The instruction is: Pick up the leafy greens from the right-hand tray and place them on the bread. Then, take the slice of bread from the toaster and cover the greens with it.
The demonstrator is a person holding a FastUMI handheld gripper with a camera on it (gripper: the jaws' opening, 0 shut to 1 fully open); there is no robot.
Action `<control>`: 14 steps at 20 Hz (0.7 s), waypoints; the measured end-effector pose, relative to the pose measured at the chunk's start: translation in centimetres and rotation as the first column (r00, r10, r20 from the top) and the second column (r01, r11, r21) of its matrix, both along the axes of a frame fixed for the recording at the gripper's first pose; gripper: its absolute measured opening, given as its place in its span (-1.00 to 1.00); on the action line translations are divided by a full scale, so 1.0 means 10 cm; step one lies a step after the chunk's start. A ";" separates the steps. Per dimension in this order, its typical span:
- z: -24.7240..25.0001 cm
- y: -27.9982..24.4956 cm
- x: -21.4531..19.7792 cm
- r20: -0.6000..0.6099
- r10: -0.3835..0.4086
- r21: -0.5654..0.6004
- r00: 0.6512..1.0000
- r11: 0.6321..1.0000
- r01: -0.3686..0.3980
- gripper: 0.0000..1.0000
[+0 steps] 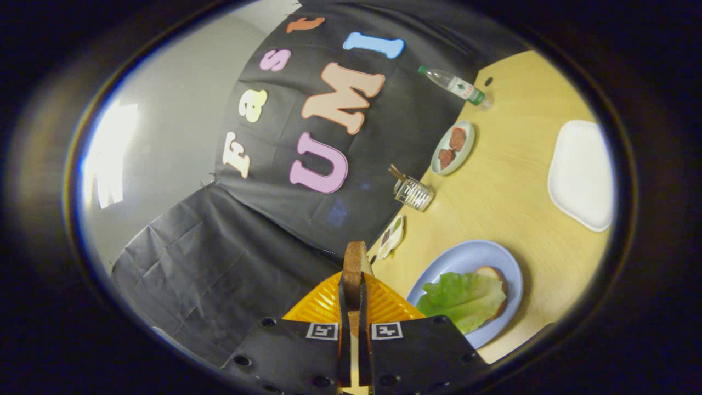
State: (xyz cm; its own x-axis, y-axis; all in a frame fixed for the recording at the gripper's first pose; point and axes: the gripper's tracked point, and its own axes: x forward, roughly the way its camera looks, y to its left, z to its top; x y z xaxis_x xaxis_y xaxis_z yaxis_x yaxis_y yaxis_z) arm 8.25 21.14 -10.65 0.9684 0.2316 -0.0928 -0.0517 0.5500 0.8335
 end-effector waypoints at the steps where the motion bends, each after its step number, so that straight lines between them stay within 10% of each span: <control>1: -0.10 -0.02 0.02 -0.019 0.000 0.011 1.000 1.000 0.000 -0.84; 14: -0.91 -0.42 -0.02 -0.199 -0.090 -0.238 0.976 0.970 0.041 -0.84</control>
State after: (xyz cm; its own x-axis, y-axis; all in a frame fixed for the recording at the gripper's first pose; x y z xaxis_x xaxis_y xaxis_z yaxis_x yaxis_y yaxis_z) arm 8.09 16.97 -19.78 0.9345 0.1171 -0.3362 0.1507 0.7254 0.6716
